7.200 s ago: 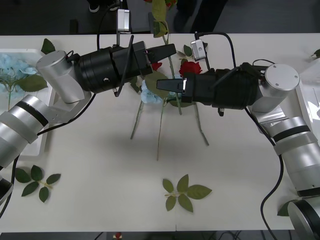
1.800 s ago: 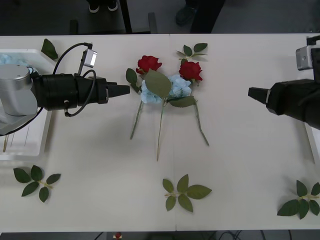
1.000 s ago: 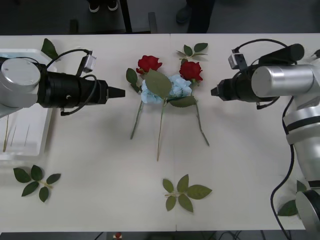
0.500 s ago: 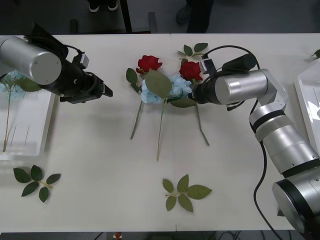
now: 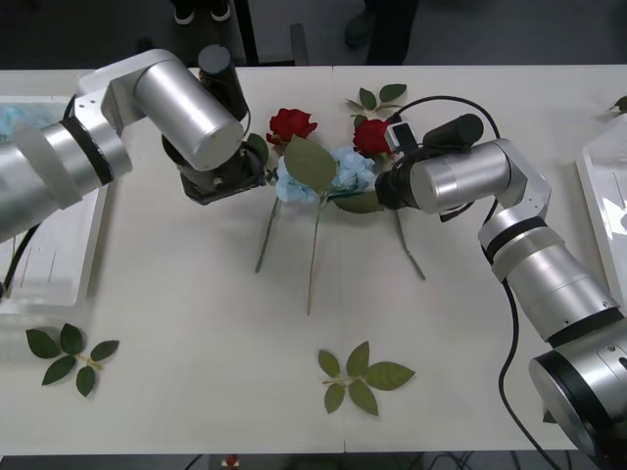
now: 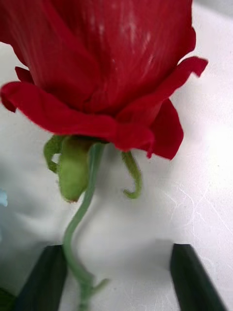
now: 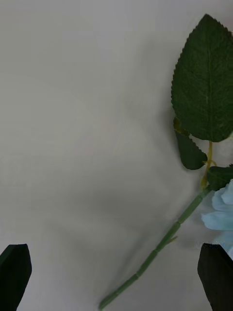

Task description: Place the red flowers into the right box and the blue flowers into the left box. If a person shows an open palm, hand one flower to the person first, then continue sorting.

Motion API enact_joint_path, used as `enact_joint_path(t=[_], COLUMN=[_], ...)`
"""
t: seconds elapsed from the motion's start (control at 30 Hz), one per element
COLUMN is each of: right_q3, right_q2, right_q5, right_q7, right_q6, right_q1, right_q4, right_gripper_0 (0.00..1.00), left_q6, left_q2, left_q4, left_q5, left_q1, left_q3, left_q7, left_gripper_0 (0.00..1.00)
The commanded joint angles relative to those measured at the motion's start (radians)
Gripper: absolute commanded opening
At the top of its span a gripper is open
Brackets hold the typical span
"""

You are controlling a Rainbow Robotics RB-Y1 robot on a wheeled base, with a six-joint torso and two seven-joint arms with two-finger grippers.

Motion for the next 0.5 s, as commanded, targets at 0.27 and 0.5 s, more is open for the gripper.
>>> enact_joint_path(t=[0.27, 0.5], right_q3=[0.028, -0.042], right_q2=[0.021, 0.018], right_q5=[0.059, 0.072], right_q7=[-0.054, -0.048], right_q6=[0.004, 0.188], right_q1=[-0.027, -0.02], right_q4=[-0.005, -0.191], right_gripper_0=[0.0, 0.0], left_q6=[-0.042, -0.131], left_q2=[-0.16, -0.211], left_q4=[0.15, 0.239], left_q5=[-0.114, -0.138], left_q1=[-0.043, -0.043], left_q3=[-0.015, -0.083], left_q7=[-0.017, -0.014], left_gripper_0=[1.0, 1.0])
